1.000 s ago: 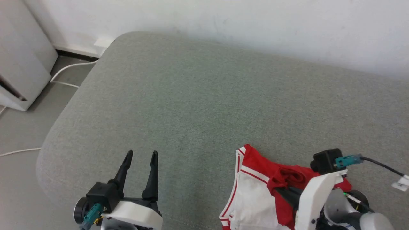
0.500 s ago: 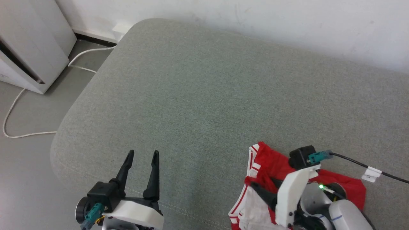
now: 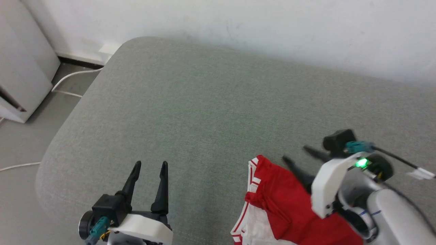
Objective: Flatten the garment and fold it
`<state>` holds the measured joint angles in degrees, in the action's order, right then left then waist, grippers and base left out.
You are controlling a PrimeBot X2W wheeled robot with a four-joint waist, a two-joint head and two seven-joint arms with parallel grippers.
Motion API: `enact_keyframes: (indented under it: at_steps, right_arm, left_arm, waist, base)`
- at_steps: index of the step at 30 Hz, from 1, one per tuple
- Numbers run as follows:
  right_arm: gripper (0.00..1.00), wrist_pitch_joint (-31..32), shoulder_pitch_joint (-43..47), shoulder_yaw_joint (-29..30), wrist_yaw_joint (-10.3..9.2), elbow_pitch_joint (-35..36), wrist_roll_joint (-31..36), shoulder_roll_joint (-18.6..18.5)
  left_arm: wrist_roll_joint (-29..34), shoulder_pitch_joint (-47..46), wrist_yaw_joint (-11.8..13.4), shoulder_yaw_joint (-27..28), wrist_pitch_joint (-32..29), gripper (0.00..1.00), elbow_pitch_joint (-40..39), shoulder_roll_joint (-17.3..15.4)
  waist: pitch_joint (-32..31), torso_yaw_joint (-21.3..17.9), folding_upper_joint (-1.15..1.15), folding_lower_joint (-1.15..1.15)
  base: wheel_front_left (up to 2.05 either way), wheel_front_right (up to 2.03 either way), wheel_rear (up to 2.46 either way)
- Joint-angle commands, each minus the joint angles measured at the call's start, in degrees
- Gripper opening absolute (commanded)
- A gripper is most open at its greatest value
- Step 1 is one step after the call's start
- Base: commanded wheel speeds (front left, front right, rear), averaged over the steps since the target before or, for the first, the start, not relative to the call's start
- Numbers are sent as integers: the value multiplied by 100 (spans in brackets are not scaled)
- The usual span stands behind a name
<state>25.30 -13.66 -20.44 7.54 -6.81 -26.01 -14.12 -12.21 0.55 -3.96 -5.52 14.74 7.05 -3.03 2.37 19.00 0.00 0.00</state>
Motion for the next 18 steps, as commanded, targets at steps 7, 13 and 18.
enact_keyframes:
  at_steps: [7,13,18]
  right_arm:
    - [100,-1418,-279,413,-5,268,1115,-1049]
    - [100,-2269,76,1369,-5,447,1604,-1109]
    - [100,-2659,744,2225,-5,890,1855,-657]
  left_arm:
    - [110,105,-38,136,26,100,-62,15]
    - [111,157,-19,219,26,100,-189,15]
    - [105,219,-6,227,26,100,-242,15]
  waist:
    - [-284,-562,0,0]
    - [-277,-879,0,0]
    - [-304,-1068,0,0]
  base:
    - [0,0,0]
    - [0,0,0]
    - [0,0,0]
